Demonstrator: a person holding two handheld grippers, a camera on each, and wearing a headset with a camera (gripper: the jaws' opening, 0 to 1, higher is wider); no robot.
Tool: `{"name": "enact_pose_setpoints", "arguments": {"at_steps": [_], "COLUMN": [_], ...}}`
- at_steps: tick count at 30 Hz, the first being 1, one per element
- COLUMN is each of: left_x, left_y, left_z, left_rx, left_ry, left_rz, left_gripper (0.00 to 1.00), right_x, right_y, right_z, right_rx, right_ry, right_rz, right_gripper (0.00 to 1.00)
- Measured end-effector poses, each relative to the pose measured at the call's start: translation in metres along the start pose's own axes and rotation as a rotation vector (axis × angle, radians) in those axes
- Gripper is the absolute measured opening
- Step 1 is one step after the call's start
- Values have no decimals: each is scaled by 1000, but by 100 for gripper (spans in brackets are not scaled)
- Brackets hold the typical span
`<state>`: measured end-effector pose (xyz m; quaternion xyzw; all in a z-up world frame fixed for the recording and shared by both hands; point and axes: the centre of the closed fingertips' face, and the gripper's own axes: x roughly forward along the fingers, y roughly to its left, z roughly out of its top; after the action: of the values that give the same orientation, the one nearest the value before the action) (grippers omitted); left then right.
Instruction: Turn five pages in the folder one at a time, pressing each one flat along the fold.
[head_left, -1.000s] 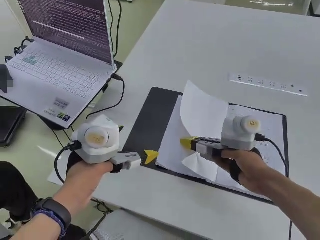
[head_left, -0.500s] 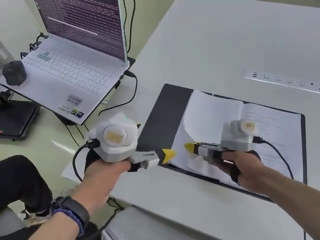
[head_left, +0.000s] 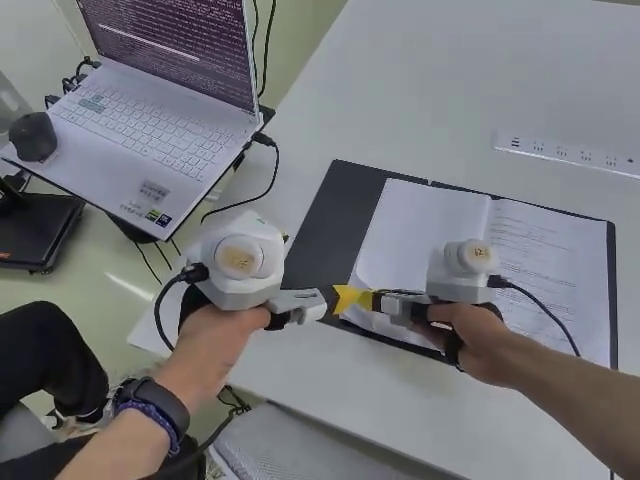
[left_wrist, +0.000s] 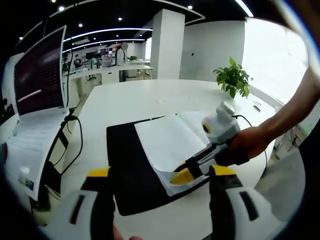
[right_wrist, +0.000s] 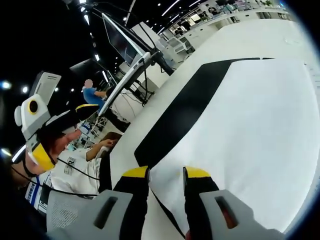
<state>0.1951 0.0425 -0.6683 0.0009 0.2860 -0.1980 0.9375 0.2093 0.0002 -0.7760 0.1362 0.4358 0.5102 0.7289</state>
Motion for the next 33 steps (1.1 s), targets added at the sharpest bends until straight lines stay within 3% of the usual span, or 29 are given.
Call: {"name": "enact_pose_setpoints", "arguments": {"at_steps": [5, 8, 15, 18, 24, 33], "left_x": [1, 4, 12, 13, 20, 38], "left_y": [-2, -4, -12, -13, -16, -21], "left_z": [-8, -13, -15, -15, -15, -14], "left_rx": [-19, -28, -18, -16, -5, -18], "left_ry": [5, 11, 31, 33, 44, 50], "left_rz": [-7, -16, -43, -51, -66, -85], "left_gripper": [78, 78, 76, 76, 75, 69], "right_x": [0, 0, -5, -10, -22, -53], "right_y": [11, 15, 14, 15, 13, 0], "right_z": [1, 1, 0, 6, 6, 31], "right_rx": [18, 10, 41, 86, 59, 13], "right_ry": [-6, -9, -17, -60, -58, -123], "right_rz": [45, 56, 81, 94, 94, 63], "right_gripper": [44, 48, 50, 53, 54, 52]}}
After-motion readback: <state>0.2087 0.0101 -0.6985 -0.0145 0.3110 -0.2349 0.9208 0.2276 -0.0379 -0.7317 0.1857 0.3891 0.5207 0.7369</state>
